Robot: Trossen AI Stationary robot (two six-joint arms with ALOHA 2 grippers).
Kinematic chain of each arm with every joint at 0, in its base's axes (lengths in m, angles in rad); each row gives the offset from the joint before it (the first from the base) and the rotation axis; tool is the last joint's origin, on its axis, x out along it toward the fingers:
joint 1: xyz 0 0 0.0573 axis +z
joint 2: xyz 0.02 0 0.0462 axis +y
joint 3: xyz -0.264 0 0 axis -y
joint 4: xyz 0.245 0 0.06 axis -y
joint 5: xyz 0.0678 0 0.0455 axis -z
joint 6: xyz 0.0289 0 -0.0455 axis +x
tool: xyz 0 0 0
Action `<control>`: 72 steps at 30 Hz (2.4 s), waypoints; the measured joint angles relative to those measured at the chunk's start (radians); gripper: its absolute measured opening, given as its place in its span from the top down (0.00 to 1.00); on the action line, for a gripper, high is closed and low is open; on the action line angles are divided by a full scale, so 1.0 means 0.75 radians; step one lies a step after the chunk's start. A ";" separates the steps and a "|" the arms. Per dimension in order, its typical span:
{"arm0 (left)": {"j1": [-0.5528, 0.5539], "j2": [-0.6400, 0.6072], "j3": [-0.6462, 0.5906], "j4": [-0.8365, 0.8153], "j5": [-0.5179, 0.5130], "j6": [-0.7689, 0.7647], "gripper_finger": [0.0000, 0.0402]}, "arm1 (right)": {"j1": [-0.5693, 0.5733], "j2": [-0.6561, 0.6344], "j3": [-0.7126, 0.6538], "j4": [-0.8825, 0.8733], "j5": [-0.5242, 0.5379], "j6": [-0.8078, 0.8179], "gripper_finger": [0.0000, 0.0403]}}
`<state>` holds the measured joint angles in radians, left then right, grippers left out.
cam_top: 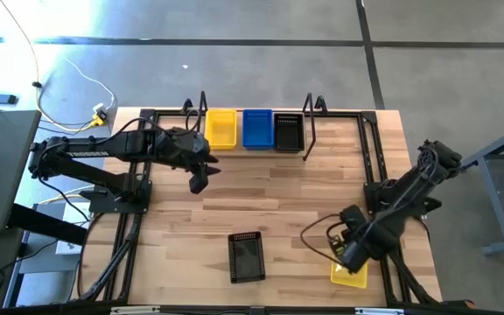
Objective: Stack baskets on shelf by color
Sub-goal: Stack the yellow bin on top of the yellow bin on the shelf
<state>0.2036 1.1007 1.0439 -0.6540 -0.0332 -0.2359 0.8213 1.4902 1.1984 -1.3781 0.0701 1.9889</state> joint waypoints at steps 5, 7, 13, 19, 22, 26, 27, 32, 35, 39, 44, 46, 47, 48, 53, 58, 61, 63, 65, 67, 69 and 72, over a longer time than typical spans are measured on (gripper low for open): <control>-0.018 0.000 0.000 0.000 0.000 0.001 0.61 | 0.097 0.002 -0.007 0.014 -0.006 0.204 0.82; -0.023 0.000 0.000 0.001 0.000 0.001 0.61 | 0.133 0.002 -0.007 0.018 -0.030 0.275 0.82; -0.031 0.000 0.000 0.000 -0.001 0.004 0.61 | 0.187 0.043 -0.006 0.070 -0.093 0.316 0.82; -0.031 0.000 0.000 0.001 -0.005 0.004 0.61 | 0.213 0.143 -0.006 0.160 -0.211 0.309 0.82; -0.031 0.000 0.000 0.001 -0.005 0.004 0.61 | 0.230 0.178 -0.006 0.169 -0.251 0.315 0.82; -0.031 0.000 0.000 0.001 -0.005 0.001 0.61 | 0.250 0.219 -0.006 0.169 -0.279 0.316 0.82; -0.031 0.000 0.000 0.001 -0.005 0.000 0.61 | 0.253 0.228 -0.006 0.168 -0.283 0.316 0.82; -0.031 0.000 0.000 0.001 -0.005 -0.017 0.61 | 0.257 0.279 -0.006 0.163 -0.338 0.330 0.82; -0.031 0.000 0.000 0.001 -0.006 -0.031 0.61 | 0.259 0.306 -0.006 0.177 -0.344 0.332 0.82; -0.031 0.000 0.000 0.001 -0.006 -0.031 0.61 | 0.259 0.336 -0.005 0.182 -0.381 0.342 0.82; -0.031 0.000 0.000 0.002 -0.006 -0.031 0.61 | 0.259 0.383 -0.005 0.219 -0.417 0.350 0.82; -0.031 0.000 0.000 0.002 -0.006 -0.031 0.61 | 0.258 0.396 -0.005 0.233 -0.412 0.350 0.82; -0.031 0.000 0.000 0.002 -0.006 -0.031 0.61 | 0.254 0.399 -0.005 0.235 -0.413 0.350 0.82; -0.031 0.000 0.000 0.002 -0.006 -0.031 0.61 | 0.251 0.402 -0.005 0.237 -0.413 0.351 0.82; -0.031 0.000 0.000 0.002 -0.006 -0.031 0.61 | 0.249 0.402 -0.005 0.241 -0.411 0.354 0.82; -0.031 0.000 0.000 0.002 -0.006 -0.032 0.61 | 0.249 0.402 -0.005 0.285 -0.420 0.353 0.82; -0.031 0.000 0.000 0.002 -0.005 -0.034 0.61 | 0.249 0.402 -0.004 0.308 -0.422 0.345 0.82; -0.031 0.000 0.000 0.002 -0.005 -0.034 0.61 | 0.249 0.403 -0.004 0.306 -0.423 0.344 0.81; -0.031 0.000 0.000 0.002 -0.006 -0.034 0.61 | 0.245 0.403 -0.004 0.306 -0.423 0.346 0.80; -0.031 0.000 0.000 0.002 -0.005 -0.033 0.61 | 0.239 0.402 -0.004 0.313 -0.424 0.359 0.77; -0.031 0.000 0.000 0.002 -0.005 -0.033 0.61 | 0.230 0.396 -0.004 0.326 -0.425 0.375 0.74; -0.030 0.000 0.000 0.004 -0.006 -0.031 0.61 | 0.220 0.368 -0.003 0.333 -0.414 0.376 0.68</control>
<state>0.1809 1.1007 1.0439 -0.6513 -0.0373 -0.2592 0.9863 1.7663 1.1961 -1.1286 -0.2405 2.2713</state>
